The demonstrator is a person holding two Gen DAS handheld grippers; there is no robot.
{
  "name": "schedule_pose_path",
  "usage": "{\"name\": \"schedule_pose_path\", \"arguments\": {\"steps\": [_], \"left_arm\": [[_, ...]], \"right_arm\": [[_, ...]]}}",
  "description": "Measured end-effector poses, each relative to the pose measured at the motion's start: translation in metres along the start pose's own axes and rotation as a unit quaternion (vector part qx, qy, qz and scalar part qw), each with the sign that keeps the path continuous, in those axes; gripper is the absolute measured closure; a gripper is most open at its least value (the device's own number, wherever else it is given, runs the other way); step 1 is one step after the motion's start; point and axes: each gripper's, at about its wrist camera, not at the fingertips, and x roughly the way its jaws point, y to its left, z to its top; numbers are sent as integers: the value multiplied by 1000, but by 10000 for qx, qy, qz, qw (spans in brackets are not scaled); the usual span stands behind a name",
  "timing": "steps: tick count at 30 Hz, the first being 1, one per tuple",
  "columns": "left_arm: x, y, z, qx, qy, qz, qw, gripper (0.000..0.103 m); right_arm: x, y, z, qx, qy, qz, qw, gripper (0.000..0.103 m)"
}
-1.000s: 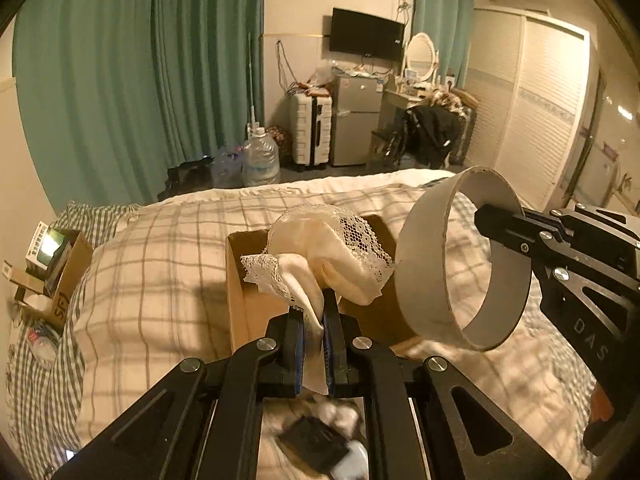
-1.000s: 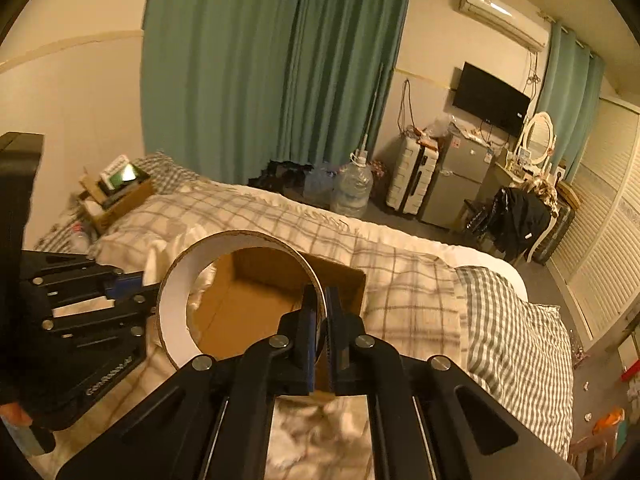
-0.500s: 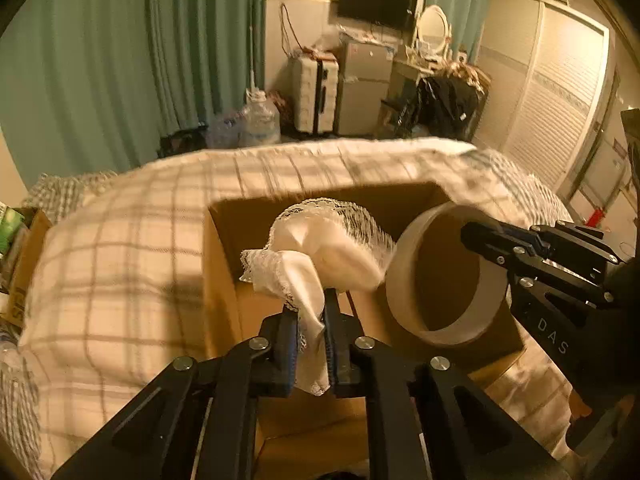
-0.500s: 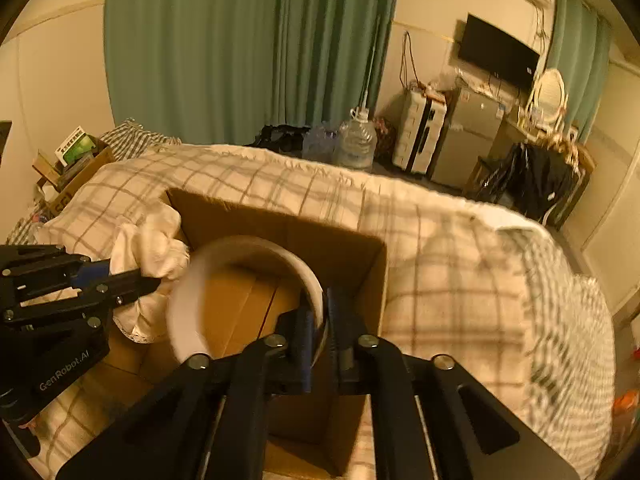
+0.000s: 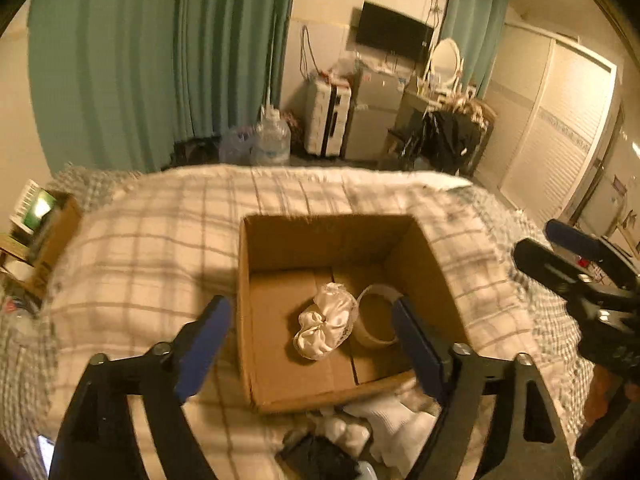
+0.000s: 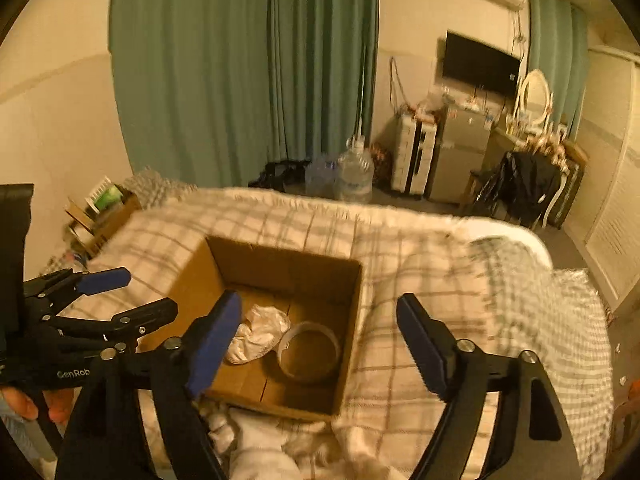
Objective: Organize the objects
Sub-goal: 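Drop the lace cloth and paper ring into the cardboard box with both tools, then grasp the tissue pack with the left tool while the right grasps the white glove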
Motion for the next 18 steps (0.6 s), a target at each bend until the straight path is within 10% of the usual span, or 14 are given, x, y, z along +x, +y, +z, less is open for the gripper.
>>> {"name": "schedule_pose_path", "arguments": {"steps": [10,18], "left_arm": [[-90,-15,-20,-19,-427,269,9987,0],[-76,-28,-93,12,-8,708,9975,0]], "right_arm": [[-127,18,-15,-422,-559,-342,9970,5],[-123,23,-88,-312,-398,-656,9966,4]]}}
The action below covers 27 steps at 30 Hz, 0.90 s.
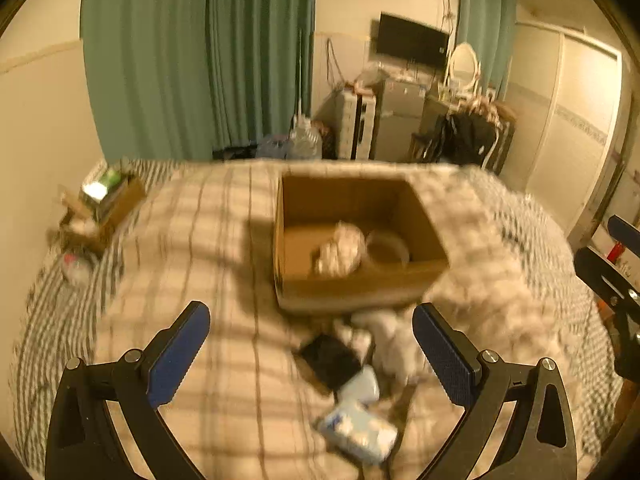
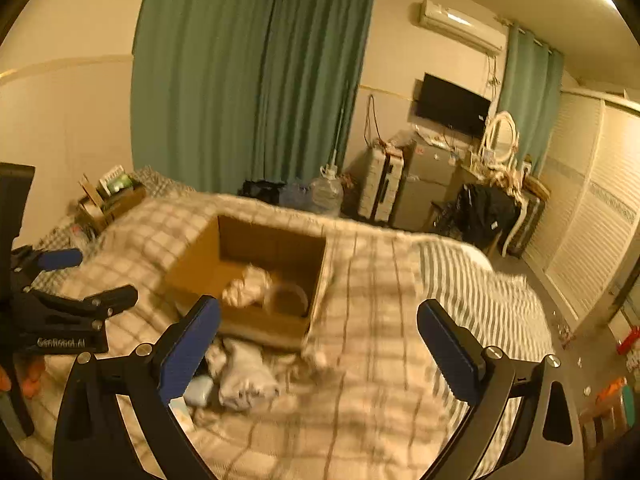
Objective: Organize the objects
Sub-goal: 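Grasp the tissue pack with the left tool while the right grasps the white glove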
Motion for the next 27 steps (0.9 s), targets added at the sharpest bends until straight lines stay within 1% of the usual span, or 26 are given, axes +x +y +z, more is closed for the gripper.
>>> {"name": "schedule_pose_path", "arguments": {"steps": [3,6,8,11,13,15,17,18,19,20,21,24,27], "left_arm": [[21,-8,-32,9,316,97,9995,0],[46,-15,-67,34,687,417,9968,0],[60,-20,-83,87,950,362,9948,0],[71,-27,-96,199,1160,220,9928,0],[76,-31,-104,284,1293,118,9911,1],[80,-34,-111,327,1462,-78,9887,3],[80,-39,-116,414,1536,-217,9870,13],[77,-40,-117,421,1527,-410,9865,31],[77,-39,-117,351,1547,-639,9853,58],[78,-37,-118,279,1607,-810,9833,69],[78,-35,-119,206,1635,-873,9825,76],[68,-26,-113,5,1441,-861,9858,78],[46,-17,-99,-39,1010,-761,9920,79]], "right_arm": [[19,6,-32,160,173,81,9997,4],[41,13,-60,229,406,56,9989,4],[56,17,-78,228,598,31,9979,4],[73,20,-97,270,917,50,9954,4],[76,18,-101,326,965,89,9948,4],[75,16,-101,345,938,86,9950,4],[76,17,-102,335,946,76,9949,4],[76,18,-102,327,953,67,9949,4],[76,19,-102,313,955,57,9949,4],[76,20,-101,297,945,52,9951,4],[76,21,-101,287,936,50,9952,4],[73,21,-100,283,909,70,9954,4],[72,20,-96,263,929,177,9952,4]]}}
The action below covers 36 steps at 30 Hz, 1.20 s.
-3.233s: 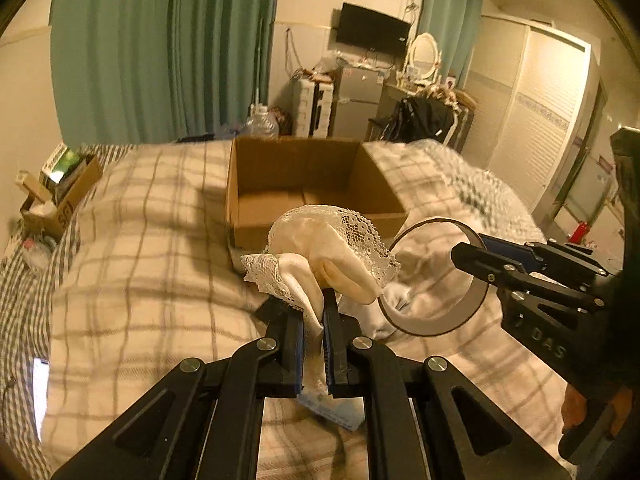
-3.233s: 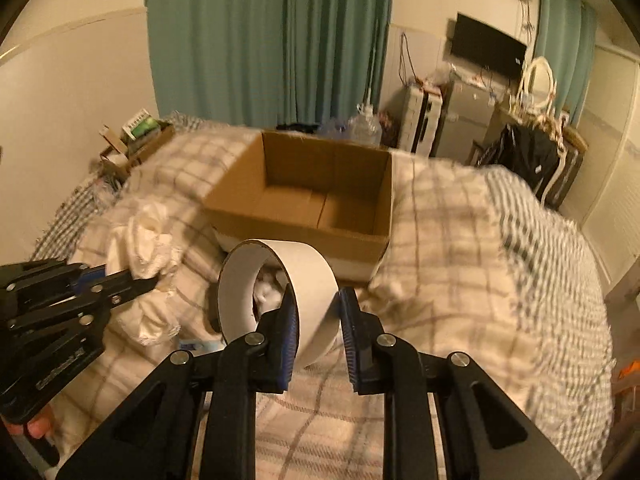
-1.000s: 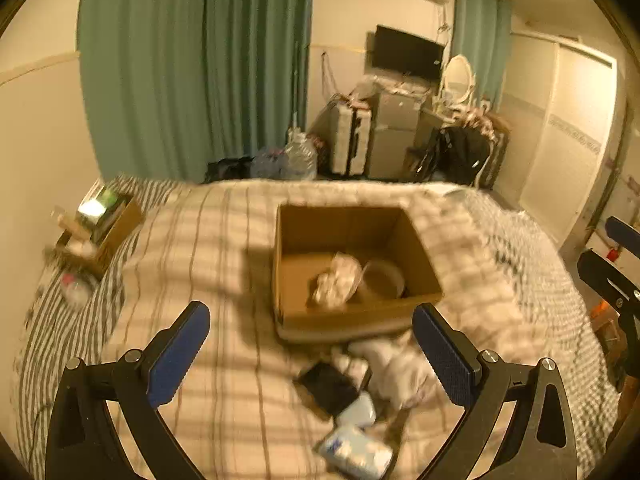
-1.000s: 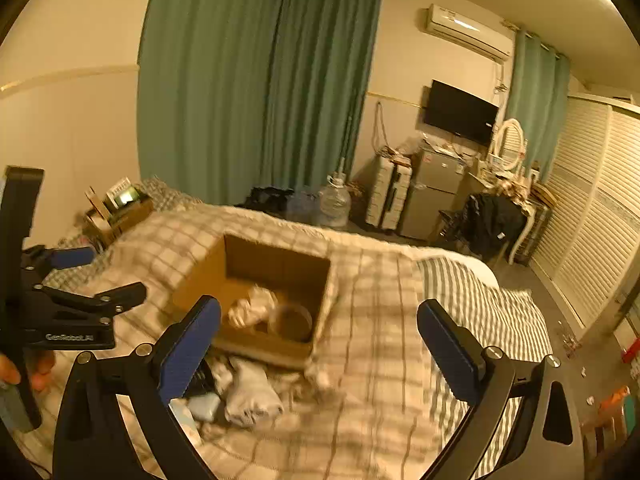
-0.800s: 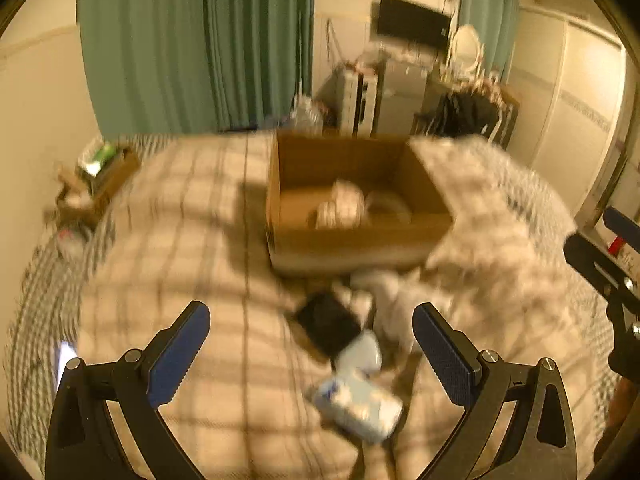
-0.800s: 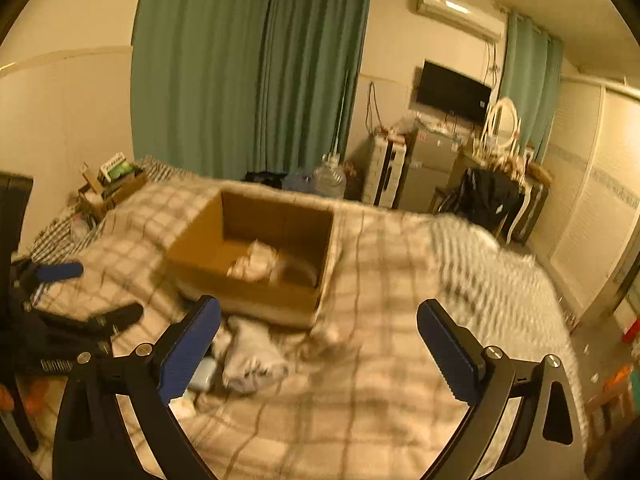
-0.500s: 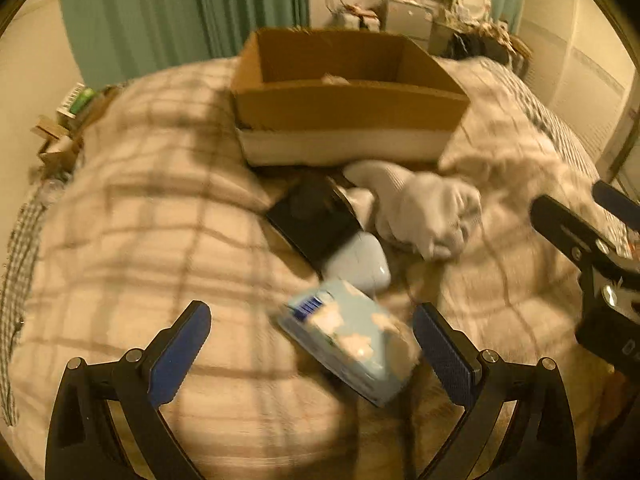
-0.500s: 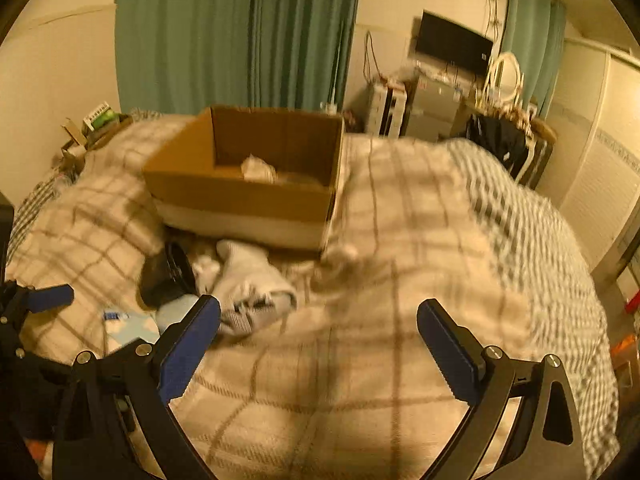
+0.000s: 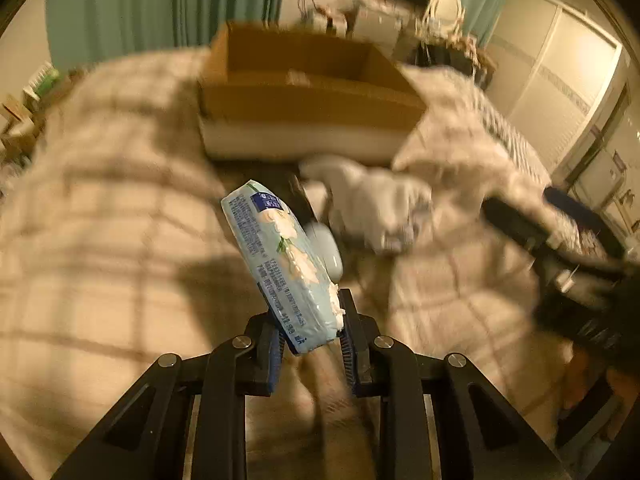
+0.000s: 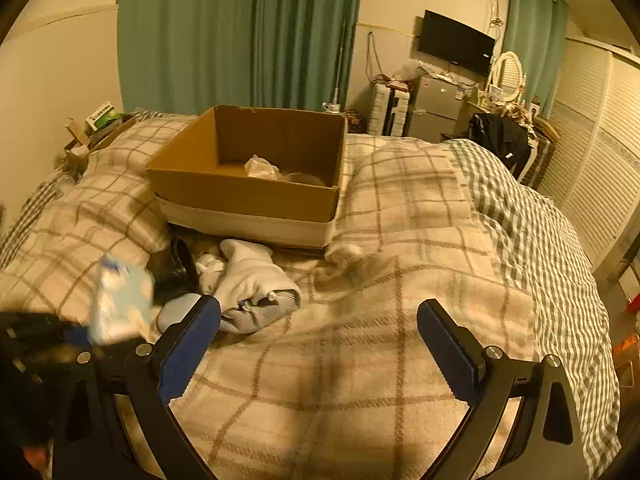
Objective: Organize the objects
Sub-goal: 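Grasp the tissue pack with the left tool while the right grasps the white glove, then release the tissue pack and white glove into the box with both tools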
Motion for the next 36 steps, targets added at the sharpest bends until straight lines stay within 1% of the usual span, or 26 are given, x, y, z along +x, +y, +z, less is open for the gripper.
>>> {"name": "schedule_pose_path", "arguments": {"steps": [2,3,4,6,9,11,13,15,17,19,21,23,26,29,32,36], "left_arm": [[-10,2,8,100,-179,106,9997,79],[-13,4,13,166,-279,230,9992,79],[-13,6,19,191,-319,298,9989,79],[-11,13,30,173,-338,361,9986,79],[-6,23,41,159,-347,423,9984,79],[-1,27,47,165,-334,464,9982,79],[7,31,52,156,-318,462,9983,79],[10,34,52,142,-308,452,9984,79],[14,38,52,102,-264,402,9988,79],[18,39,51,73,-208,366,9991,79],[19,39,49,89,-186,359,9991,79],[16,37,46,94,-205,350,9991,79],[7,35,44,106,-254,319,9991,79],[-7,30,43,179,-362,301,9987,79],[-23,22,46,276,-525,316,9977,79],[-46,13,55,379,-778,321,9957,79]], "right_arm": [[2,2,6,-47,49,147,9999,4],[5,5,10,-100,99,243,9996,4],[10,10,15,-200,202,355,9990,4],[22,20,22,-387,314,440,9978,4],[50,37,31,-760,619,364,9945,4],[76,44,32,-811,981,347,9913,4],[93,45,28,-778,1210,342,9890,5],[104,46,22,-754,1380,331,9870,13],[110,47,16,-758,1531,422,9844,27],[112,47,13,-767,1601,513,9828,33],[109,48,11,-812,1565,476,9832,41],[103,47,10,-802,1481,456,9847,53],[86,43,9,-691,1280,490,9882,61],[57,38,12,-628,973,488,9921,64],[27,36,23,-616,585,370,9957,65],[-14,24,41,-499,92,393,9979,65]]}}
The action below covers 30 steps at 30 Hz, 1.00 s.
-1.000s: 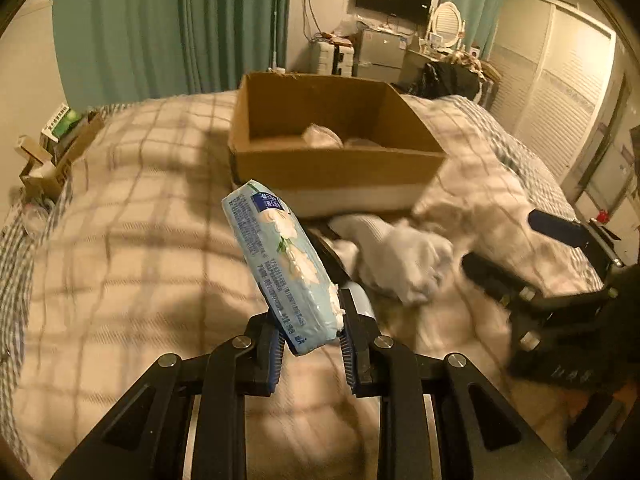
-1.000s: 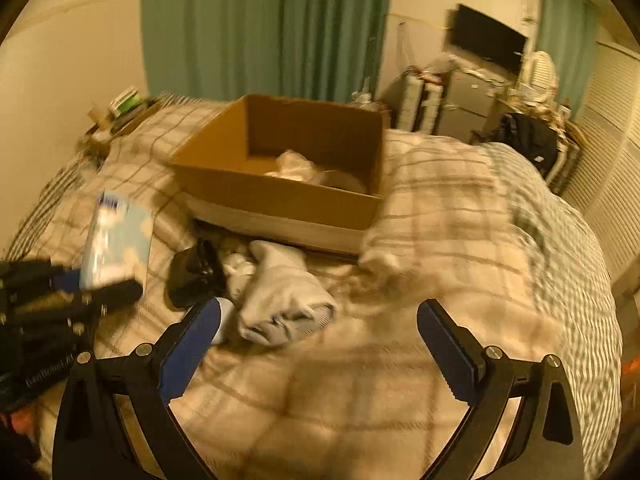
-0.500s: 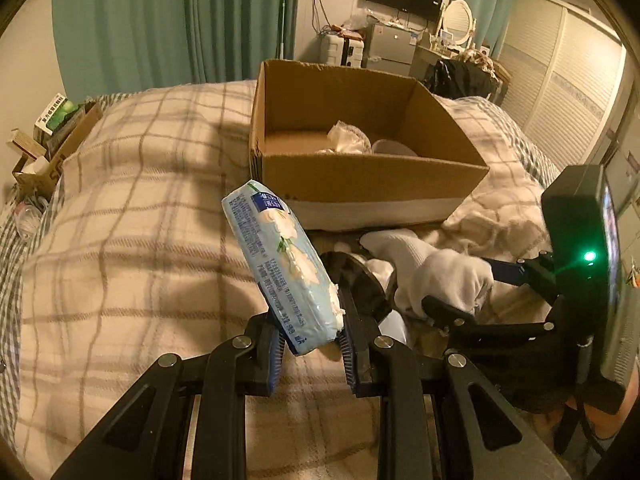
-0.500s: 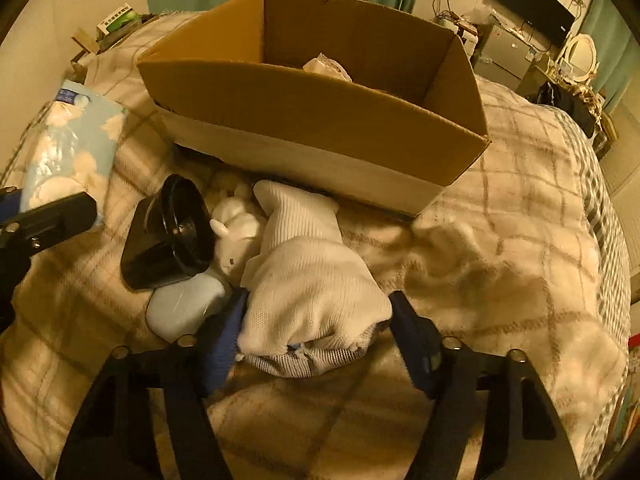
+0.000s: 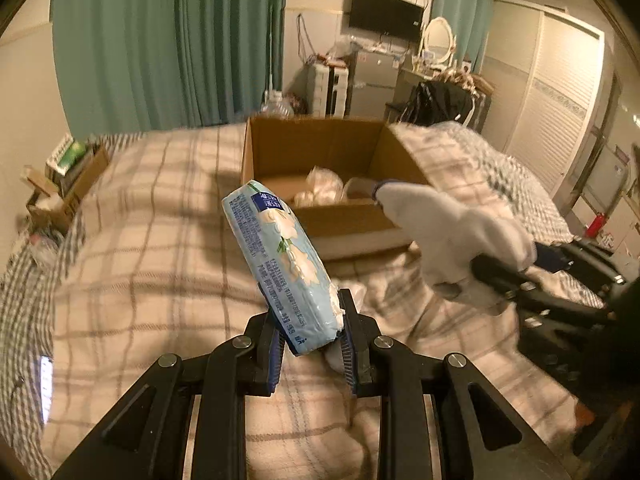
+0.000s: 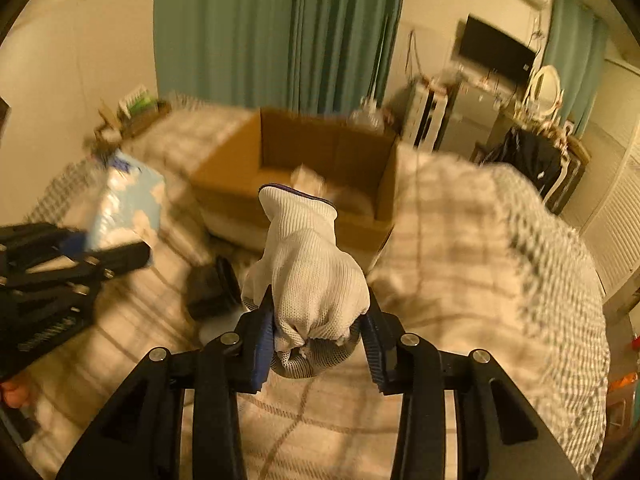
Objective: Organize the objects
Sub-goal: 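Release the tissue pack and white glove into the box with both tools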
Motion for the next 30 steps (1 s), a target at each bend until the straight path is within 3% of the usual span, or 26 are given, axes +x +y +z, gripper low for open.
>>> {"name": "schedule_pose_path", "arguments": {"steps": [7,13,18,23,30], "left_arm": [[-21,-11,43,283,-441,15,9986,79],[-10,-10,90,429,-688,107,9966,79],[22,-4,128,411,-705,180,9965,79],[67,7,143,288,-585,205,9977,79],[138,16,132,334,-138,256,9990,79]], "right_arm": [[-51,-2,48,-180,-693,-64,9974,65],[-55,-7,97,-212,-1030,-91,9944,66],[-24,-16,135,-186,-1062,-72,9941,66],[31,-19,158,-218,-886,-45,9958,66],[117,-25,150,-132,-371,33,9992,66]]}}
